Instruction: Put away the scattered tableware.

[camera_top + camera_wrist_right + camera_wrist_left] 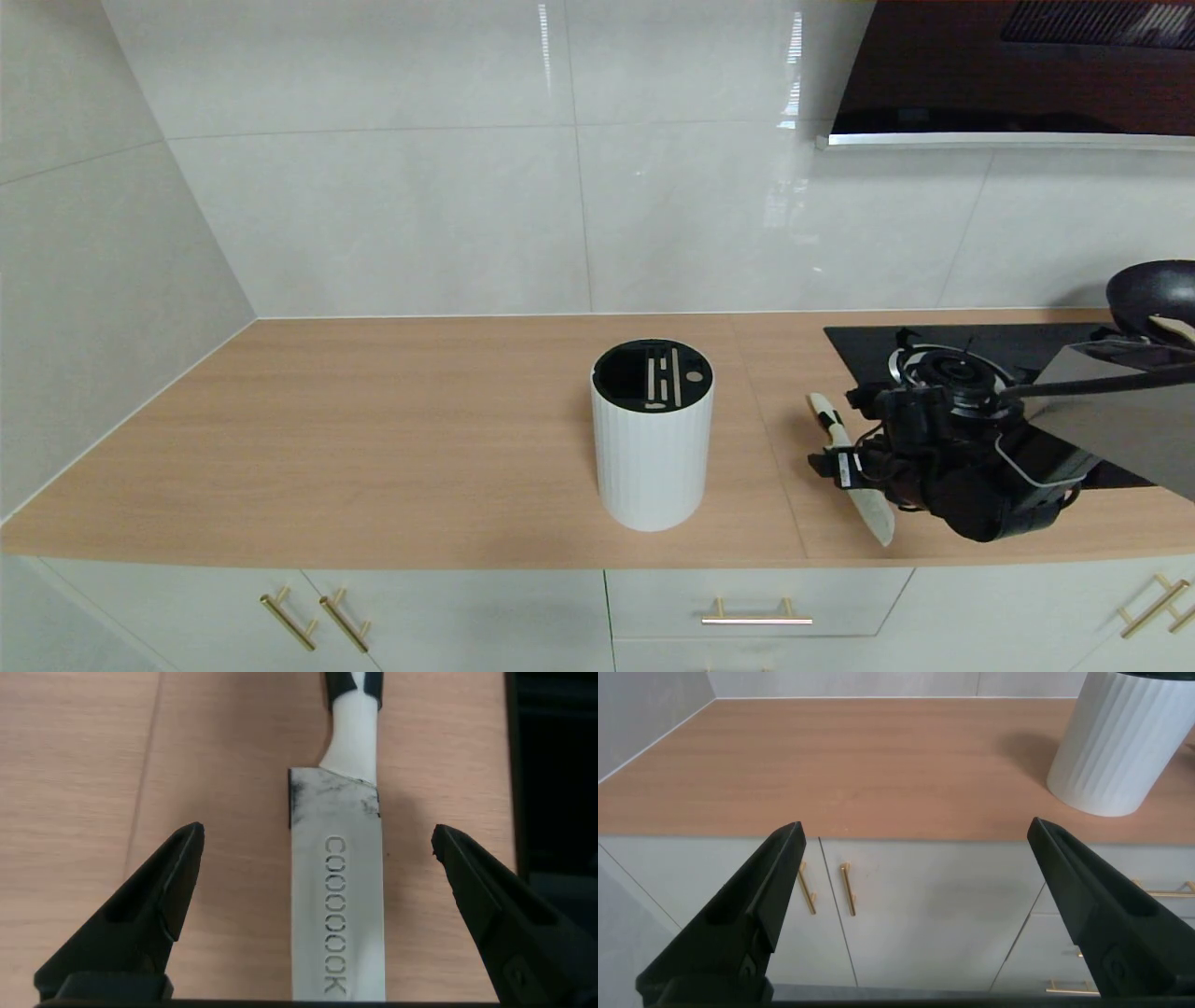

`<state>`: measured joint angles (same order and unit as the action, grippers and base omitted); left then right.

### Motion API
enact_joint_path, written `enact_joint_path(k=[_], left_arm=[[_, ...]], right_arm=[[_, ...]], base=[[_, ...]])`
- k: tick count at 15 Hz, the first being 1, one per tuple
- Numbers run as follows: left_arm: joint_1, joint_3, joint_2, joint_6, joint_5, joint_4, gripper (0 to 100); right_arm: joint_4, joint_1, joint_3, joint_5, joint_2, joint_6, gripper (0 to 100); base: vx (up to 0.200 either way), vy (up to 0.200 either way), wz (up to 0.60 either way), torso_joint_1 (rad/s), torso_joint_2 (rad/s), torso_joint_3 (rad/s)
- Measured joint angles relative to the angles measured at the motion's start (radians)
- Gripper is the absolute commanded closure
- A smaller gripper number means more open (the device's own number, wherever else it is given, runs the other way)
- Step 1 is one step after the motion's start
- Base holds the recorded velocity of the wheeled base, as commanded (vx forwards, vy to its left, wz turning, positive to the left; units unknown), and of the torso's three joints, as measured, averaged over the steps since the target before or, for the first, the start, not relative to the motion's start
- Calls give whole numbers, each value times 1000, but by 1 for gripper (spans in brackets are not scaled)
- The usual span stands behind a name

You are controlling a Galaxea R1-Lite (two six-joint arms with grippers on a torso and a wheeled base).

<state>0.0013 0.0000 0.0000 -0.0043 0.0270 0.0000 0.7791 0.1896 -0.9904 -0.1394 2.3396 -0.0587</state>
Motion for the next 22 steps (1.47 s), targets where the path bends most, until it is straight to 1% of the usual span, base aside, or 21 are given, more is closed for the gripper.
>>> enact_joint_path(k=[3,9,12,18,19,22], left_arm=[[0,0,0,0,0,0,0],[0,0,0,0,0,0,0],[0,0,0,0,0,0,0],[0,0,0,0,0,0,0],[0,0,0,0,0,0,0],[0,0,0,0,0,0,0]], right_arm=[[1,-1,-27,1,23,-25,0],[1,-9,-61,7,60,-29,0],[1,-20,-84,7,76,-66,0],[2,-29,-96,3,90,-67,0],[3,-29,-96,3,91,-67,100],[4,-27,-96,0,96,-61,100]], base=[[0,0,0,0,0,0],[0,0,0,0,0,0],[0,0,0,0,0,0],[0,0,0,0,0,0],[0,0,0,0,0,0],[0,0,0,0,0,0]])
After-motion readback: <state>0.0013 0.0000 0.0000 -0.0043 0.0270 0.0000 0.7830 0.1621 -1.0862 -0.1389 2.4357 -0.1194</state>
